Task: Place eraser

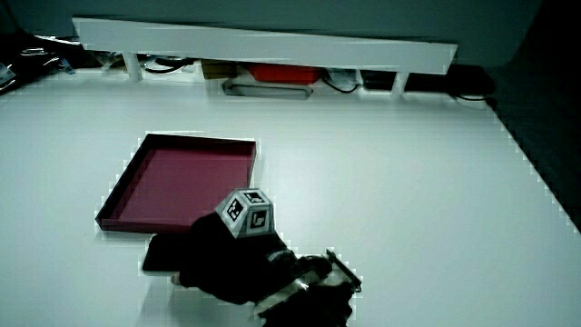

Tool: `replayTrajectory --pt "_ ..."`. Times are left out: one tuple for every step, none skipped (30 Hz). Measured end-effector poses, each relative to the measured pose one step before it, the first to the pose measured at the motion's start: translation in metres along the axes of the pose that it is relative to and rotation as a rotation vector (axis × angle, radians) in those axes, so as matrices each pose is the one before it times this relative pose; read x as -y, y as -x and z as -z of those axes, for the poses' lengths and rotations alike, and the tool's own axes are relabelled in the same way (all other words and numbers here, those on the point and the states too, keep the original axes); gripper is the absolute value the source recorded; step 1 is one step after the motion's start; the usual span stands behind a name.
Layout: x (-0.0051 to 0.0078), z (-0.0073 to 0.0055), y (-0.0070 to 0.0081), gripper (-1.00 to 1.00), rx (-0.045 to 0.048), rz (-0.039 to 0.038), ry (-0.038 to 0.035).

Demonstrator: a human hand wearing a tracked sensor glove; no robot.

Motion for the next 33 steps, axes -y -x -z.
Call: replayTrajectory --pt "-0.00041 0.0065 -0.00226 0.0 0.03238 0.00334 0.01672" --pt "-0.00023 0.00417 -0.00044 0.0 0.0064 0.00653 0.00087" --pt "-0.0005 0.0058 -0.00293 0.0 0.00819 0.00713 0.00708" --pt "-0.00002 0.00395 -0.00096 0.0 0.0034 0.00106 0.00144" --pt "0.00014 0.00371 -0.00075 0.0 -0.0072 0.00191 0.00495" --pt "-0.00009 0.00407 -0.00068 0.0 0.00365 -0.00014 0.00478" --pt "0.00001 0.00366 -0.00014 0.0 -0.00458 -0.00008 0.00847" --pt "0.00001 0.00367 -0.00072 0.0 0.00769 0.0037 0.00261" --pt "-0.00003 0.00277 -0.00012 0.0 0.00698 -0.00086 0.00864" --pt "0.00091 0.0034 -0.00123 0.0 0.01742 -0.00613 -0.02036" --pt "0.0016 -0.00198 0.00214 0.0 -0.00353 0.00236 -0.00082" --pt "0.00087 0.00068 0.00009 0.0 0.00199 -0.00246 -0.02039" --pt "0.00139 0.00206 0.0005 0.0 0.03842 -0.00123 -0.01538" --pt "0.0017 -0.00092 0.00092 0.0 0.00118 0.00079 -0.00117" --pt "0.0004 0.00208 -0.00218 0.0 -0.00221 0.00676 0.00152" --pt "-0.00006 0.00003 -0.00039 0.0 -0.00004 -0.00025 0.00267" --pt "-0.00051 0.0002 -0.00077 0.0 -0.0066 0.00644 0.00453" --pt "-0.00026 -0.00031 -0.00002 0.0 -0.00301 0.00058 0.00673" --pt "-0.00003 0.00056 -0.00042 0.0 0.00457 0.00069 0.00047" --pt "0.00014 0.00048 -0.0005 0.0 -0.00517 0.00133 0.00131" --pt "0.00013 -0.00005 -0.00015 0.0 0.0011 0.00066 -0.00047" --pt "0.00009 0.00082 -0.00073 -0.03 0.00136 0.00047 -0.00284" --pt "0.00006 0.00014 -0.00015 -0.06 -0.00069 -0.00034 -0.00296" --pt "0.00009 -0.00076 0.00058 -0.09 -0.00202 0.00014 0.00241" --pt "0.00009 -0.00075 0.00041 -0.12 0.00029 0.00022 0.00551" --pt "-0.00013 0.00127 -0.00128 -0.15 0.00258 0.00002 -0.00155" --pt "0.00002 -0.00036 0.00048 -0.18 0.00068 -0.00067 -0.00095" --pt "0.00012 -0.0001 0.00029 -0.21 -0.00833 -0.00268 -0.00088" --pt "0.00024 -0.00102 0.00096 -0.24 -0.00243 0.00605 0.00621" --pt "0.00006 0.00112 -0.00088 -0.27 0.00174 -0.00474 0.00156" --pt "0.00007 0.00035 -0.00028 -0.3 -0.00122 -0.00336 0.00006" --pt "0.00023 -0.00039 0.00054 -0.33 0.00671 0.00226 0.00295" --pt "0.00012 0.00002 -0.00005 -0.36 -0.00833 -0.00474 -0.00217"
